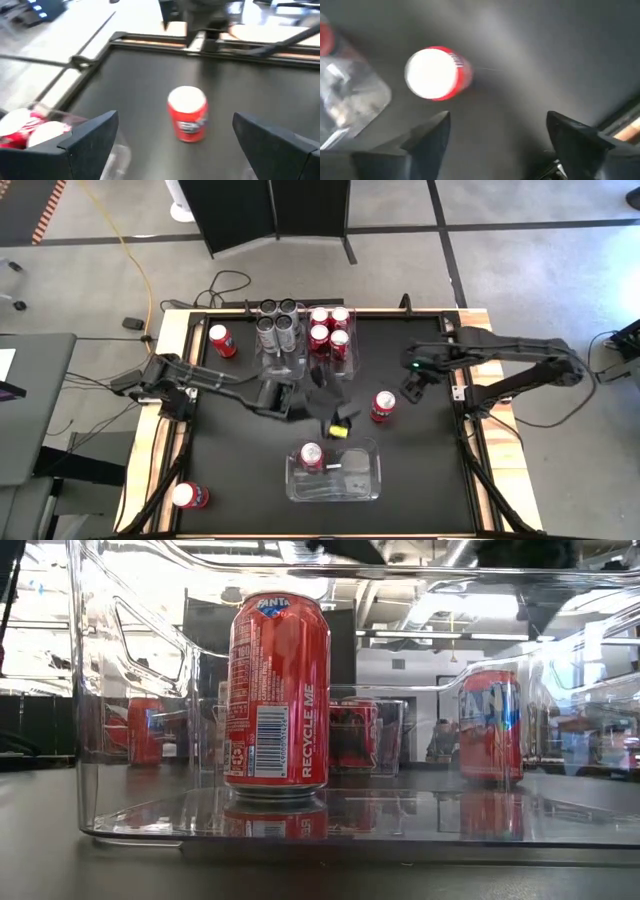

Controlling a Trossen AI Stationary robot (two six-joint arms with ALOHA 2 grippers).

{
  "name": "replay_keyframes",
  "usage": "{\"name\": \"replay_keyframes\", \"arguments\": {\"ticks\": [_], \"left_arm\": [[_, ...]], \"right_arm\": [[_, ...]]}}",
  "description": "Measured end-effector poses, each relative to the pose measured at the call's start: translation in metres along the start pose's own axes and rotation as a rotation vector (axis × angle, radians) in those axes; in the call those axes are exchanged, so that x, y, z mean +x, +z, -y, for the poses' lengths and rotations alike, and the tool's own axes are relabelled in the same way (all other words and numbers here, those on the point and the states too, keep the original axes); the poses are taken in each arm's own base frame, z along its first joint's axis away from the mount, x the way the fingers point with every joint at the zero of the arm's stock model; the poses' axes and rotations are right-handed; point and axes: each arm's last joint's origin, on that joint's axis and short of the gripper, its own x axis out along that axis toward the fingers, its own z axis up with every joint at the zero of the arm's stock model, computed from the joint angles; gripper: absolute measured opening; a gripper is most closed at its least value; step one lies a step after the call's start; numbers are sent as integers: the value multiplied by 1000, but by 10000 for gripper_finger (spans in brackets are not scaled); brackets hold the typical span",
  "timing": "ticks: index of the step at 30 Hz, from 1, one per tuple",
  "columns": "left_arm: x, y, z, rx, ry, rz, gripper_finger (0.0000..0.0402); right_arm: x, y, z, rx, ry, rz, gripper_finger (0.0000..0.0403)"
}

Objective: Sort soda cans
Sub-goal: Put the bottom right orange soda can into the bottom transparent bin

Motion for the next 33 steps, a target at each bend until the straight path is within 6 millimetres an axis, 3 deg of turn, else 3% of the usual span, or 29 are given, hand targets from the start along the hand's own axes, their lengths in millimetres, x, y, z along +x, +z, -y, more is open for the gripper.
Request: {"name": "replay_keyframes", "arguments": {"ticks": [5,9,16,24,33], "left_arm": [[34,-6,-11,1,-93,-26,390],[65,-19,-6,22,-137,-31,390],[100,-37,0,24,-126,-16,390],[138,-57,7,-71,-227,16,399],[160,-74,3,-95,-163,0,400]], "right_arm": [[19,-23,16,103,38,74,235],[41,-36,19,183,127,140,144],[80,-57,24,302,185,159,13],[106,-65,20,295,264,157,11],[111,-65,19,228,270,156,3]]}}
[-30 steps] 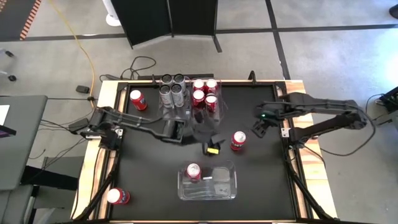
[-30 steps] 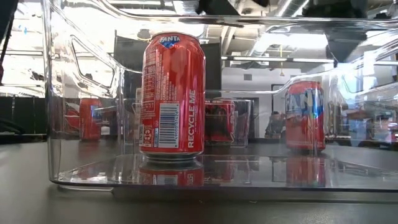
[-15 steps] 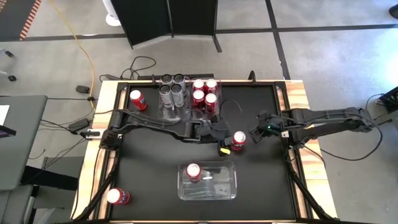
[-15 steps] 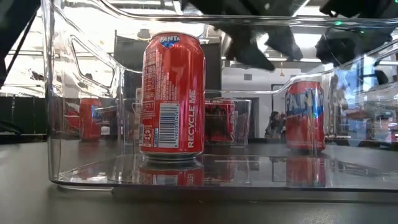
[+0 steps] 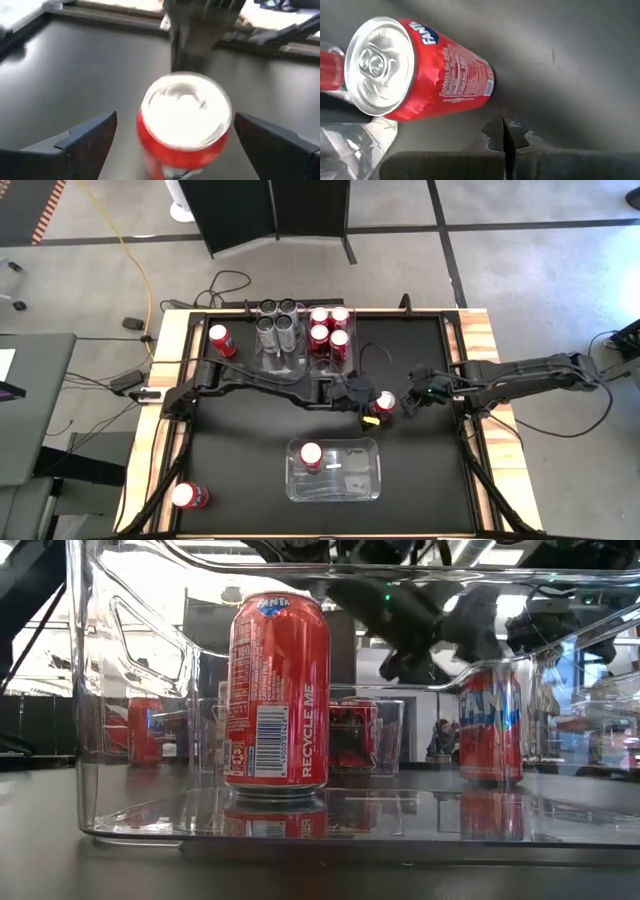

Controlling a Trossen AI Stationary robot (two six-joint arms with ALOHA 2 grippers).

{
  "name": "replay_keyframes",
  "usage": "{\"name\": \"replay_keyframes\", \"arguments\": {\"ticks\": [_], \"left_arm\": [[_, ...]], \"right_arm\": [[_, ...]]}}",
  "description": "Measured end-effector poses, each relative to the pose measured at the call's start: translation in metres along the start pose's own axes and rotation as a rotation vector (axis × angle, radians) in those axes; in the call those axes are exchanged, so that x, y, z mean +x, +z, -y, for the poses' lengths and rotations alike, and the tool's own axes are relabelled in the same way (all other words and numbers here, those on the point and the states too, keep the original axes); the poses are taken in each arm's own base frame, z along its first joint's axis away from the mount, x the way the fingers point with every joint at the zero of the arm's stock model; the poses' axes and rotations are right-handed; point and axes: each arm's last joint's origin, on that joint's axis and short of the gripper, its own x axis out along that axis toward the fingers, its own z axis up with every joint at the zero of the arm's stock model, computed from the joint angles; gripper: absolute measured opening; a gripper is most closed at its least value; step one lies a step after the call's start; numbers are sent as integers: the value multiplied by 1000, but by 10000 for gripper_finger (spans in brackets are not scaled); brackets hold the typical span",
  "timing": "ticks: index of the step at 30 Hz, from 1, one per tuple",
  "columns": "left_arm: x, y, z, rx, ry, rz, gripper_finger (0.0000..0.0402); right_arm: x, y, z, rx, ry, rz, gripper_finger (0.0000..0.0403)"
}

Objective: Sort soda cans
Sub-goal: Put the bottom right orange soda can into the bottom transparent bin

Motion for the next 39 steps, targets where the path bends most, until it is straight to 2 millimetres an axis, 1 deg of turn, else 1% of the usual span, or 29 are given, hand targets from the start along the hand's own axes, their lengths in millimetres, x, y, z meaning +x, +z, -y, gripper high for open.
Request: {"name": "replay_keyframes", "arguments": {"ticks": [2,6,9,16,20,25,31,33,37,39], "left_arm": [[5,-3,-3,-13,3,11,400],[10,-1,-9,-35,-29,33,400],[14,-4,-12,-56,-33,34,400],[16,-5,-17,-14,-52,25,400],[18,-5,-19,-11,-92,30,392],[27,-15,-22,-17,-135,12,369],[28,-14,-22,-21,-138,25,309],[28,-13,-22,-30,-138,30,298],[26,-3,-21,-37,-141,46,298],[23,9,-20,-49,-144,70,298]], "right_arm": [[0,1,0,-3,1,5,3],[0,2,1,-7,-1,8,3],[0,2,1,-16,-1,7,3],[0,2,1,-19,4,0,3],[0,2,1,-20,4,1,3],[0,2,1,-23,5,2,2],[0,2,1,-17,7,4,2],[0,2,0,-17,8,4,2],[0,2,0,-16,8,5,2],[0,2,0,-13,9,6,2]]}}
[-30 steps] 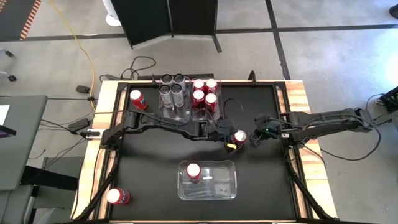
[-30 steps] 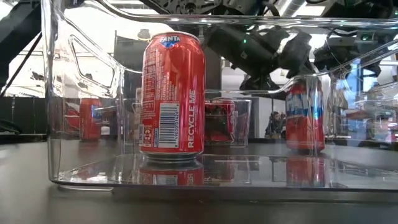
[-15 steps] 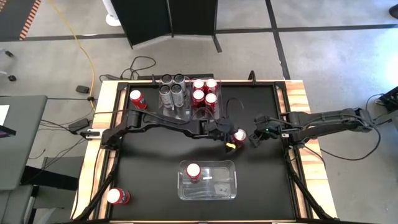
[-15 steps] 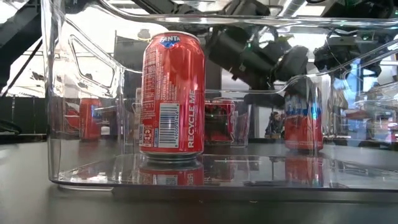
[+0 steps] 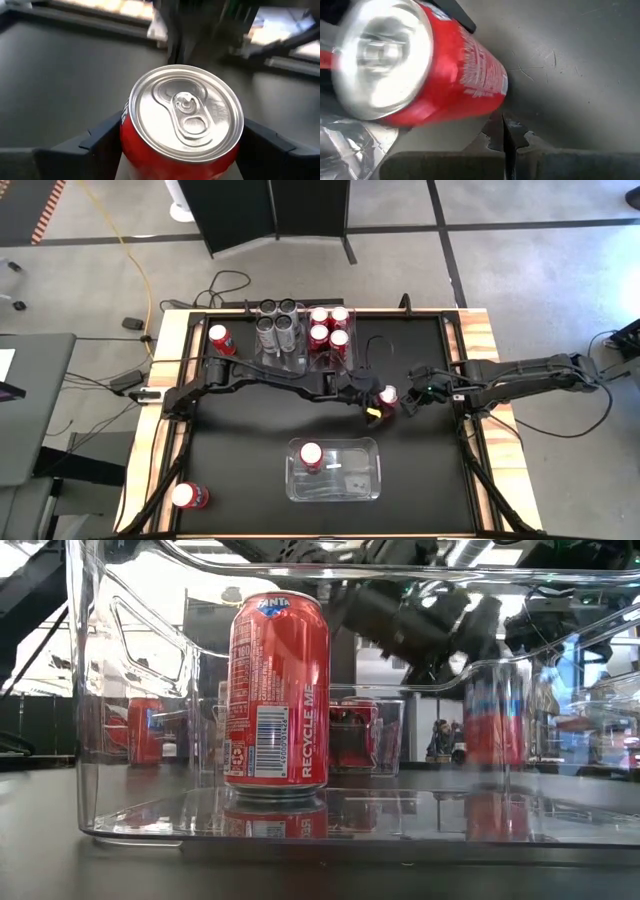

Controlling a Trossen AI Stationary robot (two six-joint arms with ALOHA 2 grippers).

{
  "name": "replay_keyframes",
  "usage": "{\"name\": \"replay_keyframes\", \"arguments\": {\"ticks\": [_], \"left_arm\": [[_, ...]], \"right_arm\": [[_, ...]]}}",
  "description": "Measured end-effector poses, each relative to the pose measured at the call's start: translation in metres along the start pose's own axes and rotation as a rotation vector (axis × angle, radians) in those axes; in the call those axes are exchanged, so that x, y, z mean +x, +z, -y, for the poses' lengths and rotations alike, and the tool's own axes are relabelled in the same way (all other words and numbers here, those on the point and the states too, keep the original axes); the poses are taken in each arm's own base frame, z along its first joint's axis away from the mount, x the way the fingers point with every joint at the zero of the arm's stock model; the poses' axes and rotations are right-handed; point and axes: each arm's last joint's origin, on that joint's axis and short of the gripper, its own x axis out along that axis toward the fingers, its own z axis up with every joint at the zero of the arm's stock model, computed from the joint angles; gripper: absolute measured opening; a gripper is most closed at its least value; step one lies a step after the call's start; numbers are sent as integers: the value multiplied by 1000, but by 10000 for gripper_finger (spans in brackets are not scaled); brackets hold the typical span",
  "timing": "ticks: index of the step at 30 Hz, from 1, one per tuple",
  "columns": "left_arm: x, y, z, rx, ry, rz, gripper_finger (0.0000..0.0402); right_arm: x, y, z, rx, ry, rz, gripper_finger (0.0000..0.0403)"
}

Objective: Sort soda cans
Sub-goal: Put the bottom right orange soda can into the bottom transparent bin

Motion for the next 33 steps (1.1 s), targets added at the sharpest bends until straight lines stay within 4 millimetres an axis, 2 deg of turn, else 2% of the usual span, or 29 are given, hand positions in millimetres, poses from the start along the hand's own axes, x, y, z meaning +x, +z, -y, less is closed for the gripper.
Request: {"name": "replay_keyframes", "arguments": {"ticks": [3,7,11,15,20,26,30,33], "left_arm": [[-11,25,5,25,-3,-9,298],[-30,49,21,161,15,-95,298],[-51,63,38,182,95,-166,298],[-77,78,56,146,105,-132,298],[-96,69,94,157,161,-162,298],[-125,67,145,110,165,-98,298],[-135,46,175,130,203,-127,298],[-146,36,189,128,248,-144,298]], "right_arm": [[0,0,0,19,2,1,2],[0,1,-2,23,16,12,2],[-1,4,-3,54,15,71,2],[-3,4,-4,87,-2,124,2],[-4,0,-6,86,7,120,2],[-5,-8,-12,86,20,114,2],[-6,-15,-16,100,30,117,2],[-8,-21,-20,100,35,128,2]]}}
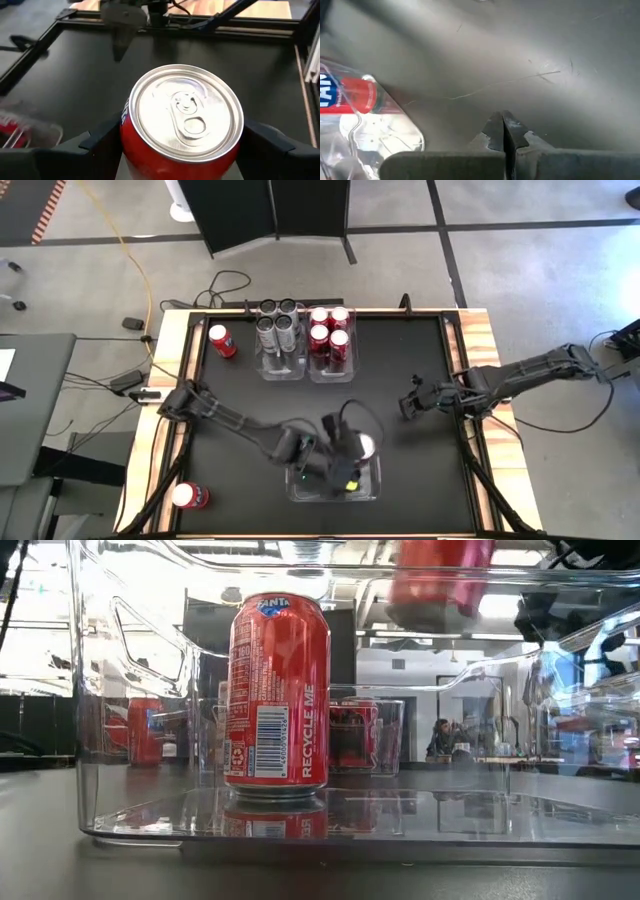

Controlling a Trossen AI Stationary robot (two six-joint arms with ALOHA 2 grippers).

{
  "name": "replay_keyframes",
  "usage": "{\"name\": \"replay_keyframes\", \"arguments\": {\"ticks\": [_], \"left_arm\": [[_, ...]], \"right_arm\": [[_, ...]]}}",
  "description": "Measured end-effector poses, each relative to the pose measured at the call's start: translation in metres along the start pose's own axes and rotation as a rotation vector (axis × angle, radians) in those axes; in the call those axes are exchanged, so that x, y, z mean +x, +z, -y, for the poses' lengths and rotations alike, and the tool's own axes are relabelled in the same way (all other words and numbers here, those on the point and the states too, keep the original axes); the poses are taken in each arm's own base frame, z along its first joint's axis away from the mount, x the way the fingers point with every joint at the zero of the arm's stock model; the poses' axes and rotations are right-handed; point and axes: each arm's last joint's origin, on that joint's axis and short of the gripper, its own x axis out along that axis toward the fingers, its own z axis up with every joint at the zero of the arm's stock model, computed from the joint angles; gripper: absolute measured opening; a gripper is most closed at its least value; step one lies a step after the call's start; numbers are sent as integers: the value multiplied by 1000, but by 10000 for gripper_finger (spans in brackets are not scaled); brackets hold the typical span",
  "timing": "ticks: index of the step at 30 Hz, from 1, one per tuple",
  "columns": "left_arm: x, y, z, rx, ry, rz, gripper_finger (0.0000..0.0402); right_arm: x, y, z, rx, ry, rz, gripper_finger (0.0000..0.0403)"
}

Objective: Sort soda cans
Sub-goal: Put the bottom right orange soda can into the bottom transparent bin

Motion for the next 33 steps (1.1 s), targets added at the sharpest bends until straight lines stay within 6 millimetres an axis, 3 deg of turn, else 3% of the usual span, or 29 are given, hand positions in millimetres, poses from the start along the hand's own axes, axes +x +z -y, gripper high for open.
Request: {"name": "replay_keyframes", "arguments": {"ticks": [4,12,21,29,33], "left_arm": [[-6,-9,6,-29,28,-6,298],[19,-61,23,-59,-39,-20,298],[43,-99,16,-81,-65,-32,298],[48,-103,13,-96,-78,-28,301],[49,-103,12,-101,-75,-28,337]], "right_arm": [[-3,-9,-4,-2,12,10,2],[-12,-29,-11,63,71,14,2],[-13,-49,-18,108,94,15,2],[1,-65,-32,122,120,-15,2],[9,-69,-42,139,164,-21,2]]}}
